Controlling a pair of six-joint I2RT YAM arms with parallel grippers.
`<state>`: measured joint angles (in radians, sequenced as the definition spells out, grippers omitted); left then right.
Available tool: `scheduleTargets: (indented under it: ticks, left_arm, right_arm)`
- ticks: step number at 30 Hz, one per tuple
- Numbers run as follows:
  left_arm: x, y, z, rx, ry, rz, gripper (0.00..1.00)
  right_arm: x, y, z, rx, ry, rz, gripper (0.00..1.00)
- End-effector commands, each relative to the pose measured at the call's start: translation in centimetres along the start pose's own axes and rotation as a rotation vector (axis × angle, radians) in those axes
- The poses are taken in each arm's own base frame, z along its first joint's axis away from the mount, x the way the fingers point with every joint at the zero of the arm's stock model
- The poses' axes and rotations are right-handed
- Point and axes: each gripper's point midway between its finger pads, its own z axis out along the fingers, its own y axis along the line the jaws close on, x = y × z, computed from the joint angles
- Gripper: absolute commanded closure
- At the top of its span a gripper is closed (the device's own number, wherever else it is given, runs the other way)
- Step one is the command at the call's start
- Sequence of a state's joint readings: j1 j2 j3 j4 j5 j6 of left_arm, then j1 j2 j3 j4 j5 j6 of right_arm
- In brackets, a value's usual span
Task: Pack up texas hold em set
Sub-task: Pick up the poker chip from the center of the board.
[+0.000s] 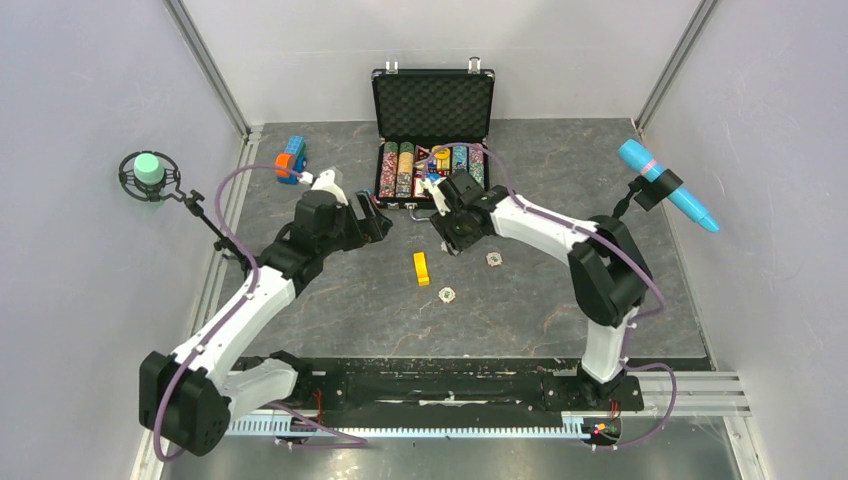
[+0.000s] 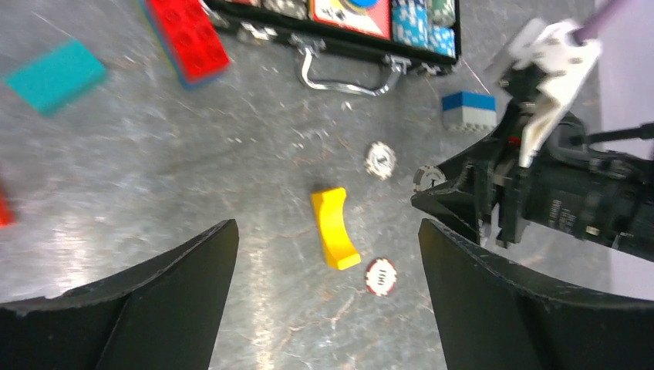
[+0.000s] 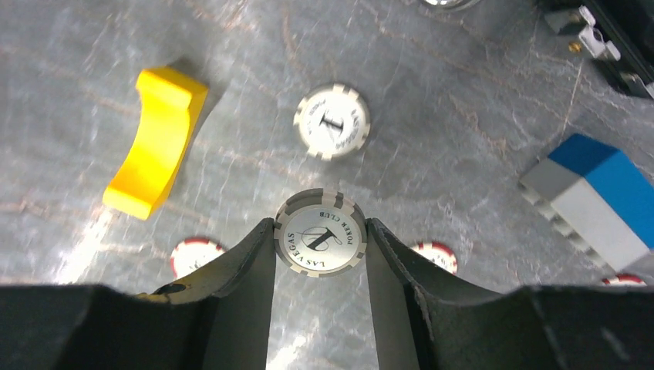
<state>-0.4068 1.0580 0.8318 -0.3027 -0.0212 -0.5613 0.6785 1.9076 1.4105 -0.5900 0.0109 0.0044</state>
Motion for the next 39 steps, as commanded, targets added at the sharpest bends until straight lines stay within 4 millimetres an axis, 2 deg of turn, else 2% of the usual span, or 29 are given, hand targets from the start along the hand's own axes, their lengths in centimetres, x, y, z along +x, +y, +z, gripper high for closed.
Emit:
scheduleTargets:
  ticks: [1,4,9,12,15,25,30,39]
  left_arm:
    - [1.4,-3.9,1.6,0.196,0.068,-0.202,0.08]
    - [2.2,-5.1,2.3,0.264,0.11,-0.248,0.08]
    - [2.3,-7.6,2.5,0.406,0.144,-0.302,0.08]
    - [2.4,-9.5,2.1,0.523,0.18,-0.324,0.11]
    - [2.4,-10.6,1.9,0.606,0.196,-0.363,0.12]
    - [3.7,-12.1,1.7,0.71,0.243,-0.399,0.18]
    - [4.9,-12.7,1.8,0.772,0.279,-0.435,0.23]
    - [5.4,-14.3,1.4,0.893,0.317,-0.485,0.29]
  right_arm:
    - [-0.3,0.6,-4.5,-0.048,-0.073,-0.058,1.0]
    - [-0.1,0.3,-6.5,-0.041,-0.112,-0.086,1.0]
    - [-0.5,1.6,-9.8,-0.122,-0.186,-0.162,1.0]
    - [-0.5,2.2,-11.1,-0.159,-0.209,-0.203,1.0]
    - [-0.6,2.5,-12.1,-0.181,-0.208,-0.231,1.0]
    - [-0.9,4.0,-14.5,-0.27,-0.219,-0.262,1.0]
    - [-1.0,4.0,-14.7,-0.271,-0.213,-0.264,1.0]
    - [-1.7,4.1,-15.1,-0.276,-0.232,-0.271,1.0]
